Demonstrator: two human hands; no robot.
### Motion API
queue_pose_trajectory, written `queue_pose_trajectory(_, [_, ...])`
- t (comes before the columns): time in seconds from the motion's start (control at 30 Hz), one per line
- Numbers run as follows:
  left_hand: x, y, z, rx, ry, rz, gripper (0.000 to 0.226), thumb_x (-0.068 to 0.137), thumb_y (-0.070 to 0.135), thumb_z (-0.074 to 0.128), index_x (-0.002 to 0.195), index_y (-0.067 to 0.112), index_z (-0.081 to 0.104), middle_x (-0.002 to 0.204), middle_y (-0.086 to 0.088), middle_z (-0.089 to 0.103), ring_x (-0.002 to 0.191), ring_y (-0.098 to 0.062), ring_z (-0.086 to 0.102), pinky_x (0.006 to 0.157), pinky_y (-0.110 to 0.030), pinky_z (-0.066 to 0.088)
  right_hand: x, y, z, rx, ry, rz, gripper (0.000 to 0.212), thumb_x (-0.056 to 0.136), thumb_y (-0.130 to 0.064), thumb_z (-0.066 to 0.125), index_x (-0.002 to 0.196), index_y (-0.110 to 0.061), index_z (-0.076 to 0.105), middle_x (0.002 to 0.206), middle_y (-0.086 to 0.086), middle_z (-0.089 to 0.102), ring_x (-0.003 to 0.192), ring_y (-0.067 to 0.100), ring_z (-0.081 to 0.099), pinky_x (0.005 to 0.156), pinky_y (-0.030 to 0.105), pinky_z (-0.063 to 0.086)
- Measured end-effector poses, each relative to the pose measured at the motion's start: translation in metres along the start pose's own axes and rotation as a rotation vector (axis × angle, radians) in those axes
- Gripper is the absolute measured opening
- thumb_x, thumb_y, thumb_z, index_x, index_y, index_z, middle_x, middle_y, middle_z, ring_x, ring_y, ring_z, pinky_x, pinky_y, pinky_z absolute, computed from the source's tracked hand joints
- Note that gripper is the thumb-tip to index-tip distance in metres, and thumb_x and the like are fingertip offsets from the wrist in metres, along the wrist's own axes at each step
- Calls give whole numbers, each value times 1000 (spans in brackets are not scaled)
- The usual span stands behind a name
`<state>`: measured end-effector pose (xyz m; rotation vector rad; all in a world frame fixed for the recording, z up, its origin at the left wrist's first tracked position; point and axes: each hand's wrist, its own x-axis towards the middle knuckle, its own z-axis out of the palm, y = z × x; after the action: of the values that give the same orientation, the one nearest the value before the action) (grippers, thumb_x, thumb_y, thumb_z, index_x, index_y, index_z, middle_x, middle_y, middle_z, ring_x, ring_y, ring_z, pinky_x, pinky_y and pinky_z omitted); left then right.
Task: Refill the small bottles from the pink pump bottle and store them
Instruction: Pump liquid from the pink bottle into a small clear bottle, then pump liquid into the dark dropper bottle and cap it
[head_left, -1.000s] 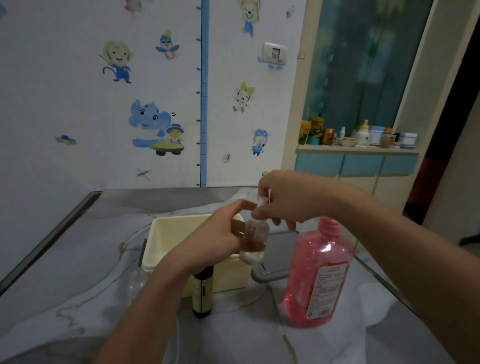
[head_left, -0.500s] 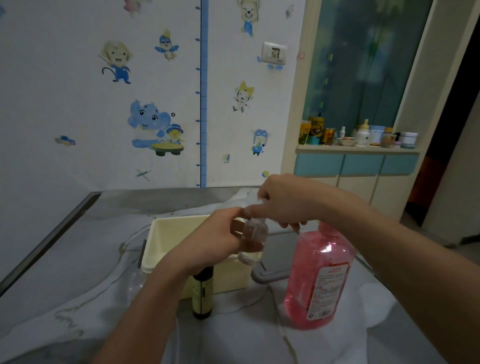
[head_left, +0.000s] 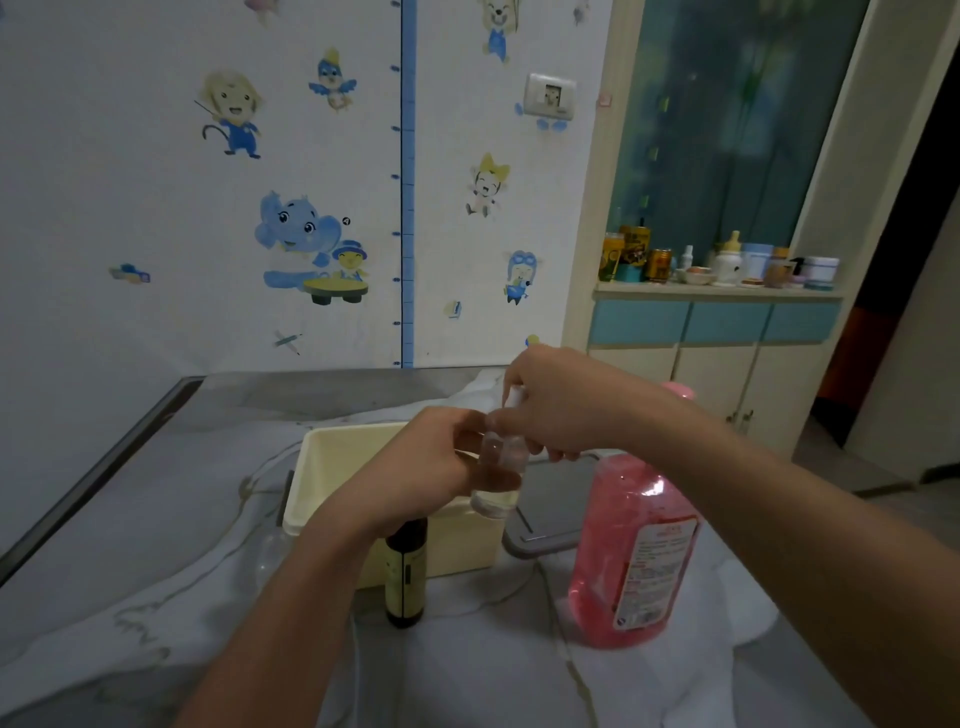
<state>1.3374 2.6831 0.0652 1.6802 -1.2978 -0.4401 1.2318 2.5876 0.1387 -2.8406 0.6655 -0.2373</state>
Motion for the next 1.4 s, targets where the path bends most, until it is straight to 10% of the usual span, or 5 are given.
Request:
queue_pose_trajectory(0.23, [-2, -2, 14, 119, 127, -21, 26, 66, 23, 84, 80, 31, 64, 78, 14, 69, 69, 6, 63, 62, -11, 46, -3, -3, 15, 39, 158, 77, 25, 86, -25, 59, 68, -10, 51, 63, 4, 52, 56, 17, 47, 45, 25, 33])
queue_pose_trajectory(0.4, [-14, -17, 43, 236, 178, -163, 41, 68, 36, 80, 102, 23, 61, 98, 5, 70, 90, -14, 66, 79, -31, 53, -10, 0, 41, -18, 104, 63, 23, 87, -24, 57, 70, -12, 47, 82, 13, 62, 76, 29, 62, 53, 29, 41])
queue_pose_trajectory(0.97, [-33, -49, 104, 254, 270, -256, 38, 75, 17, 72, 66, 35, 40, 61, 22, 42, 55, 5, 41, 48, -8, 36, -18, 28, 115, 157, -37, 178, 22, 79, -24, 59, 91, -5, 59, 99, 17, 66, 87, 33, 64, 61, 27, 45])
queue_pose_trajectory(1.13, [-42, -57, 98, 223, 250, -268, 51, 65, 35, 80, 108, 34, 52, 99, 13, 63, 94, -12, 64, 80, -30, 51, -22, 27, 101, 135, 31, 127, 29, 88, -32, 51, 106, -11, 60, 107, 11, 65, 98, 31, 62, 72, 27, 44])
queue_pose_trajectory(1.4, [-67, -35, 47, 349, 728, -171, 37, 81, 35, 71, 108, 27, 47, 95, 10, 52, 85, -11, 52, 71, -25, 42, -40, 7, 30, 396, 265, 8, 19, 93, -32, 47, 98, -15, 54, 80, 6, 65, 59, 24, 68, 58, 42, 59])
